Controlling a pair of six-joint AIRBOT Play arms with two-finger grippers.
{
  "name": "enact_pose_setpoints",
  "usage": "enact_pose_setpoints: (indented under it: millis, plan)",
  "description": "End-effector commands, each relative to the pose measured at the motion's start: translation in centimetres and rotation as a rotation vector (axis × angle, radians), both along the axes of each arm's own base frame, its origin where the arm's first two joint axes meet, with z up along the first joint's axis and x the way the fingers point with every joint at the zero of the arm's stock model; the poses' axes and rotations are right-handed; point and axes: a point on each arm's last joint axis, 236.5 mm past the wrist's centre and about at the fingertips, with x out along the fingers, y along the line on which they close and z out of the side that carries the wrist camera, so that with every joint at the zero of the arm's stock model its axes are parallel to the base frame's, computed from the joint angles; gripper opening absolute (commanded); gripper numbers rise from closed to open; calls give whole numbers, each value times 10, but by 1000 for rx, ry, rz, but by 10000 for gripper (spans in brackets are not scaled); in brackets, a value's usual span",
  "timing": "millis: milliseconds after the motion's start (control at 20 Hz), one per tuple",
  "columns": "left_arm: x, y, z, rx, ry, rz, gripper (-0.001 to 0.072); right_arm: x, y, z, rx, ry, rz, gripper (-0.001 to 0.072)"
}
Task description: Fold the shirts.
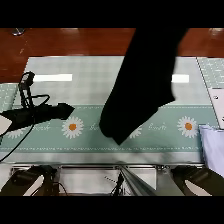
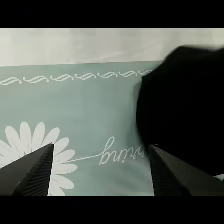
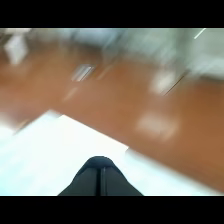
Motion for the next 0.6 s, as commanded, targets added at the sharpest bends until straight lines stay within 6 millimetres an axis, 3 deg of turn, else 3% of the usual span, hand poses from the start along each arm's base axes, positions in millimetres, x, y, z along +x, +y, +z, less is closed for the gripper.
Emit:
enact_pose_setpoints:
  millis: [0, 150, 300, 400, 450, 500, 550]
  plan:
    - [1, 1, 1, 4, -9, 1, 703, -26, 73, -120, -21, 306, 153, 17]
    - [9, 20, -3, 90, -42, 17, 703, -44, 114, -209, 29, 507, 160, 17]
    - [14, 35, -4, 89, -30, 83, 703, -85, 148, -288, -38, 695, 233, 18]
    - [14, 37, -4, 83, -26, 93, 703, -107, 164, -320, -74, 801, 270, 20]
    - [14, 36, -4, 75, -23, 97, 703, -115, 172, -328, -59, 860, 283, 127]
    - [14, 35, -3, 65, -19, 102, 703, -120, 178, -330, -31, 911, 291, 529]
    - [13, 32, -2, 51, -17, 101, 703, -111, 174, -324, -13, 894, 285, 625]
